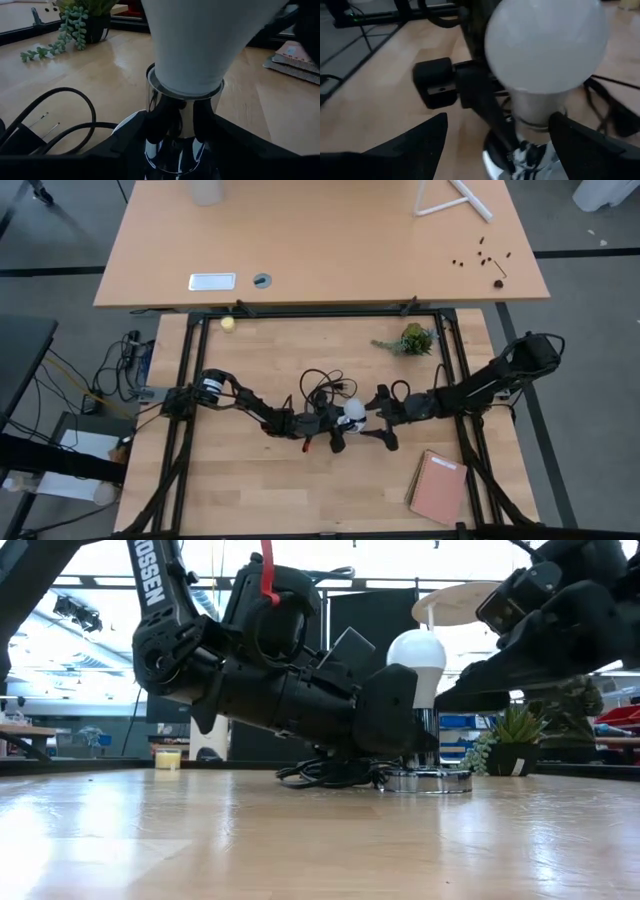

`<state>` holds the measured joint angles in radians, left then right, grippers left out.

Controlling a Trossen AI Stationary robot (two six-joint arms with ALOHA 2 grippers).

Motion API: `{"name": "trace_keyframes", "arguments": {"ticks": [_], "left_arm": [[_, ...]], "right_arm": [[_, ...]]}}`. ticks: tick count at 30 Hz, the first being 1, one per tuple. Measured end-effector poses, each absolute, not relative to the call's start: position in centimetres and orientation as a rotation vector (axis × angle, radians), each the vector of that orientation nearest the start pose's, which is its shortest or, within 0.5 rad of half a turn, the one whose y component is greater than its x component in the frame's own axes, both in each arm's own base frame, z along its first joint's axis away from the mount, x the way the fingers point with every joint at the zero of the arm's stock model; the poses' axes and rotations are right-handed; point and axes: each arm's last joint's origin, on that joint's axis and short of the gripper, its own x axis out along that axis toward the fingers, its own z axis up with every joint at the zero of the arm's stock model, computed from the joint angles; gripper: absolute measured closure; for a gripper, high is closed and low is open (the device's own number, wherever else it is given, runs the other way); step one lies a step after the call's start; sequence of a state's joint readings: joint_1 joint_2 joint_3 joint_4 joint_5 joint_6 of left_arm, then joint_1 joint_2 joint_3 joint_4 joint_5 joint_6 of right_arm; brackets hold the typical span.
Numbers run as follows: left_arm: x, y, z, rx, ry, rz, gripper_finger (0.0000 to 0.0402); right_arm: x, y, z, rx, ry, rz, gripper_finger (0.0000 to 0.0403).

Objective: Screw lightbulb
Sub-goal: Insert the white lightbulb into the metallic lamp

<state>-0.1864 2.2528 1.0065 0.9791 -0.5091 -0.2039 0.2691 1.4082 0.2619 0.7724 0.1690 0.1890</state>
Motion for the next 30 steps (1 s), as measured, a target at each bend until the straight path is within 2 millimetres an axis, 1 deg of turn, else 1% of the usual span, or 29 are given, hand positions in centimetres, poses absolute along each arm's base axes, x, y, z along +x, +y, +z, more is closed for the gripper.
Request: {"name": "trace_keyframes", "arguments": {"ticks": [3,5,7,11,15,20,24,30], "left_arm": [[40.6,-6.2,7.0,-0.109,0.221,0.345,0.0203],[40.6,-6.1,7.1,-0.117,0.217,0.359,0.0203],[40.6,-6.1,7.0,-0.116,0.218,0.361,0.0203],[40.6,-6.1,7.0,-0.106,0.218,0.358,0.0203],[40.6,-6.2,7.0,-0.100,0.222,0.347,0.0203],[40.6,-6.4,6.9,-0.100,0.232,0.308,0.0203],[40.7,-6.5,7.0,-0.097,0.237,0.278,0.0203],[40.7,-6.5,7.0,-0.094,0.236,0.271,0.0203]], "right_arm": [[21.3,6.5,13.1,0.143,0.376,0.096,0.0056],[20.9,7.1,12.7,0.157,0.418,0.119,0.0056],[20.7,7.3,12.5,0.165,0.443,0.083,0.0056],[20.5,6.9,12.4,0.168,0.464,-0.004,0.0056],[20.5,6.3,13.0,0.150,0.420,-0.084,0.0056],[20.6,5.3,13.7,0.057,0.372,-0.135,0.0056],[21.1,4.6,14.2,0.058,0.326,-0.078,0.0056],[21.3,4.1,14.1,0.082,0.341,-0.002,0.0056]]}}
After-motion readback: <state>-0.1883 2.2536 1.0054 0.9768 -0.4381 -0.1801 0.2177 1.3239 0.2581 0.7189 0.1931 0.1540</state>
